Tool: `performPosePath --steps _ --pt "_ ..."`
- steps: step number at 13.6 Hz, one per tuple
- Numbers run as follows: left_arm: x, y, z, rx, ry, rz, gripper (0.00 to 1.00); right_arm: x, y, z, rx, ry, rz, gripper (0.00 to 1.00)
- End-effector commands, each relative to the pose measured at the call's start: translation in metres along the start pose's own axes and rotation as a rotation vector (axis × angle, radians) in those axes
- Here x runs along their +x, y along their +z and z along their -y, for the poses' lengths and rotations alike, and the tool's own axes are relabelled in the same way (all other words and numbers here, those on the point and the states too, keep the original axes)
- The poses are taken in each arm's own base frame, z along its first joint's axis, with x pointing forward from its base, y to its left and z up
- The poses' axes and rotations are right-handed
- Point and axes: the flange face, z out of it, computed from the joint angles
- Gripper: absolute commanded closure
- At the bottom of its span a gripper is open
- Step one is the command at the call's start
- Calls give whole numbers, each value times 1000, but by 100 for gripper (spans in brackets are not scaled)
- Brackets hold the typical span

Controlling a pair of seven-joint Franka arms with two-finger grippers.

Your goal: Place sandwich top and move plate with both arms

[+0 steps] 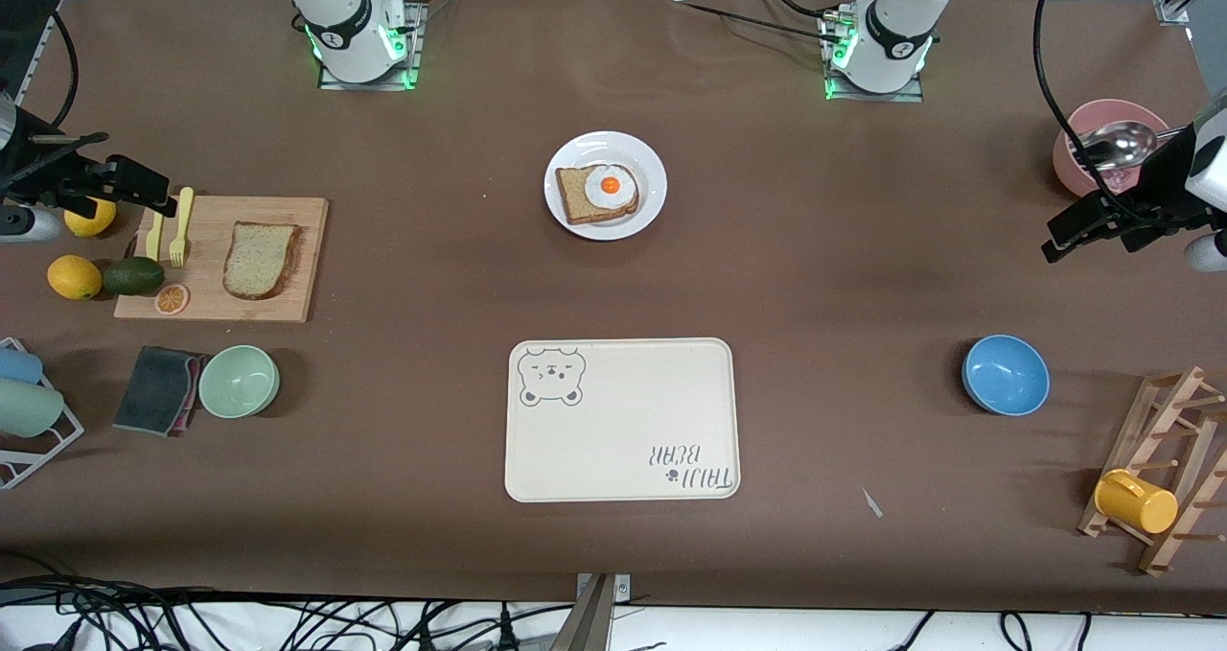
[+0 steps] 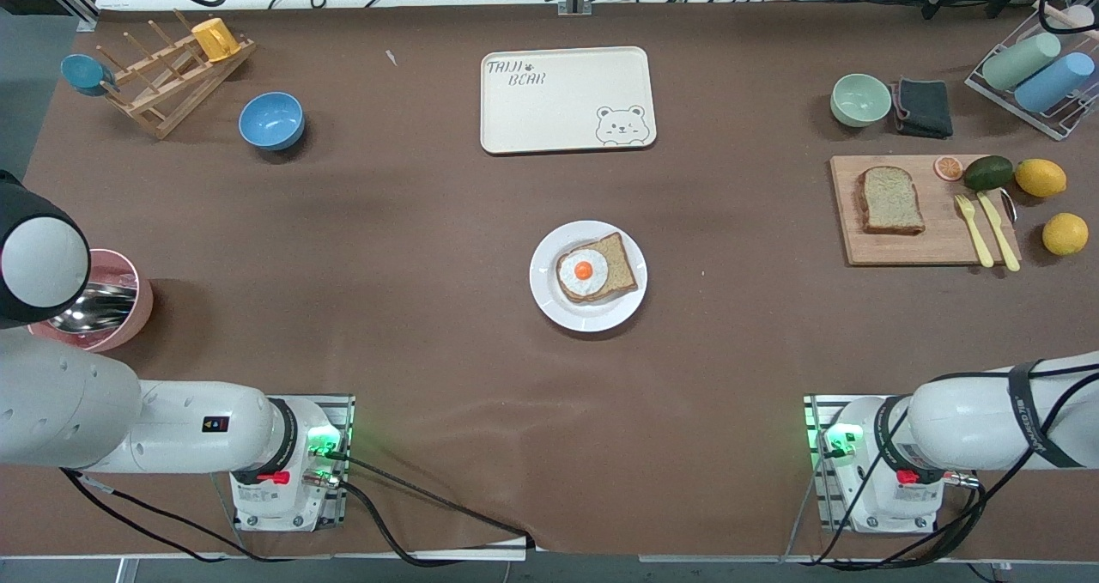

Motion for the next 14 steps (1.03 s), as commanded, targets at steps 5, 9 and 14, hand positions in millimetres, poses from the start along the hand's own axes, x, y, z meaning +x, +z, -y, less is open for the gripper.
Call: performPosePath --steps 5,9,14 --pt "1 -5 -1 -25 -17 10 0 -4 -1 -1 0 -12 -7 0" --pt "2 -6 3 -26 -24 10 0 -5 -1 -1 2 -12 -6 0" --pt "1 -5 0 -26 -19 12 0 -5 -1 -1 3 -12 0 0"
